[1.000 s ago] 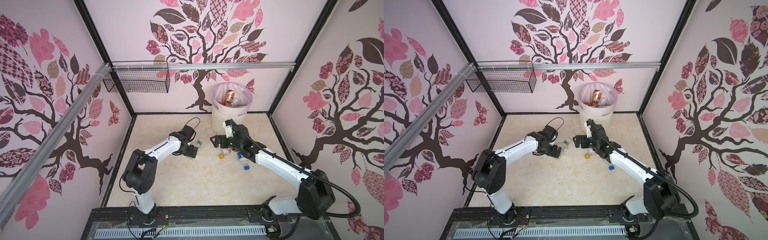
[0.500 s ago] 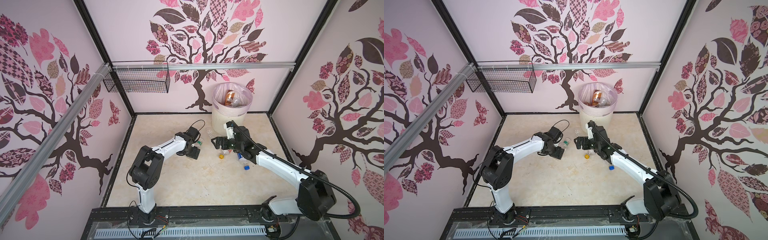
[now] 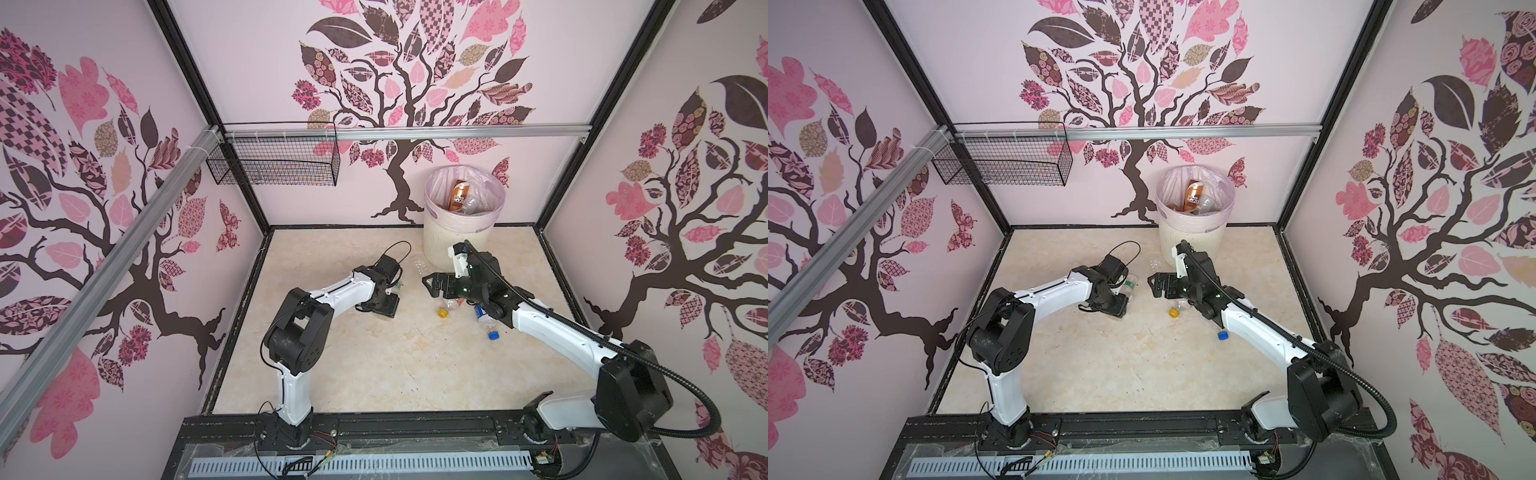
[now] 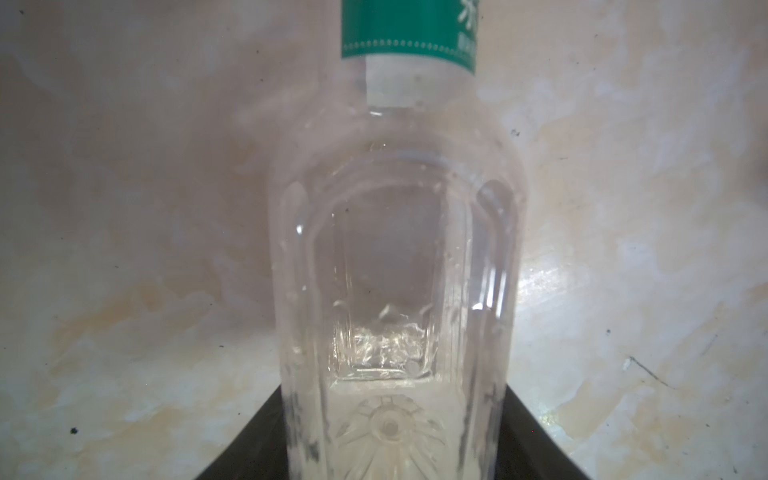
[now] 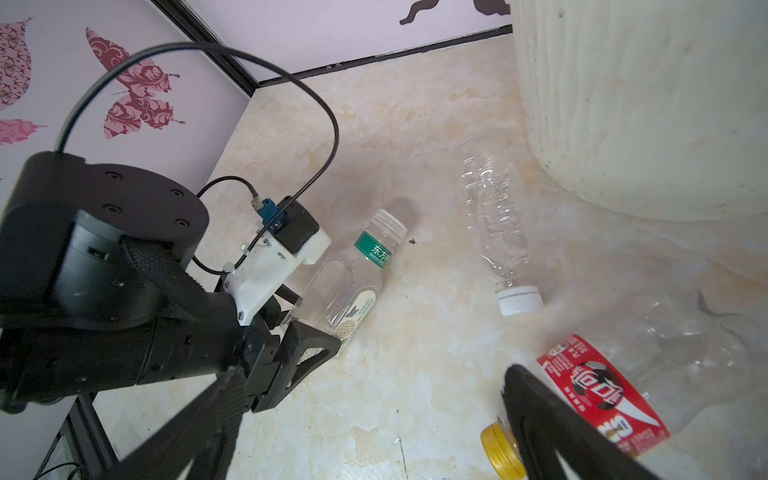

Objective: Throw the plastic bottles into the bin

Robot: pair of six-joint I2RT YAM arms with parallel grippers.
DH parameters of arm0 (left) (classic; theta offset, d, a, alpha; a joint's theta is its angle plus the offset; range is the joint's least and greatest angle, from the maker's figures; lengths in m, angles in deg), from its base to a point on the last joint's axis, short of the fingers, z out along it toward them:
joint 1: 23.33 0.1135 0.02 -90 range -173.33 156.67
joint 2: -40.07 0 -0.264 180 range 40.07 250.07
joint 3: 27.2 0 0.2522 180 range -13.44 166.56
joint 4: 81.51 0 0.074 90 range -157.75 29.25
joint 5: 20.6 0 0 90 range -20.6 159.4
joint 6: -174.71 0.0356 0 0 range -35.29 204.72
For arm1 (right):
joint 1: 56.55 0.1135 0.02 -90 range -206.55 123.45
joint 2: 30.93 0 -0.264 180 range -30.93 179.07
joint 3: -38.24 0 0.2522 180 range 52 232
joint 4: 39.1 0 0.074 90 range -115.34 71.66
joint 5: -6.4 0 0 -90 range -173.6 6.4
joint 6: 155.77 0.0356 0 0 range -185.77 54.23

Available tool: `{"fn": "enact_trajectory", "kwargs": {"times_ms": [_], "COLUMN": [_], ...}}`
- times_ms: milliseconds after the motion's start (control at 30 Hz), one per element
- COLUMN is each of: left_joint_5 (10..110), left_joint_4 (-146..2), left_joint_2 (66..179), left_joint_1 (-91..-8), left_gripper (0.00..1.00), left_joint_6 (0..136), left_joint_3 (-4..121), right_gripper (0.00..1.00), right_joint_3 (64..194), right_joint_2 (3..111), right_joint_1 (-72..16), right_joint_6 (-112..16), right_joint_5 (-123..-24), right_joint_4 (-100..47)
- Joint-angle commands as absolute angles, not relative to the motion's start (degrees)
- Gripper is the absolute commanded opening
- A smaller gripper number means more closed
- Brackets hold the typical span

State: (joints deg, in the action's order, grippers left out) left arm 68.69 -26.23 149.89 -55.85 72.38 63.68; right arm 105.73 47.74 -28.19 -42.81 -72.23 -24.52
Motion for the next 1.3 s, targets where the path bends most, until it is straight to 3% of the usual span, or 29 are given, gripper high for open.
{"fn": "enact_trajectory", "kwargs": {"times_ms": [0,167,633,900,1267], "left_joint_5": [66.9,66.0,58.2,55.0,54.0], "left_joint_4": [-27.4,-29.1,-43.4,-46.3,-48.6], "left_joint_2": [149.6,146.1,125.4,121.5,117.8], "left_joint_1": [-55.8,-55.8,-55.8,-56.3,-57.8], "left_gripper": [0.53,0.46,0.45,0.45,0.46], "left_joint_6": [71.7,71.8,71.4,70.5,70.4], "left_joint_3": [64.0,62.9,52.4,50.8,49.1], "right_gripper": [0.99,1.0,1.0,0.99,0.82], "right_joint_3": [106.7,106.9,112.2,119.3,124.5], "right_joint_2": [45.7,45.3,44.7,48.3,56.7], "right_joint_1": [-28.5,-28.6,-29.1,-29.1,-28.9], "right_joint_6": [-42.3,-41.8,-36.4,-32.0,-27.3], "right_joint_5": [-71.7,-71.7,-69.3,-64.3,-61.7], "right_joint_4": [-25.3,-24.9,-23.9,-26.4,-30.1]}}
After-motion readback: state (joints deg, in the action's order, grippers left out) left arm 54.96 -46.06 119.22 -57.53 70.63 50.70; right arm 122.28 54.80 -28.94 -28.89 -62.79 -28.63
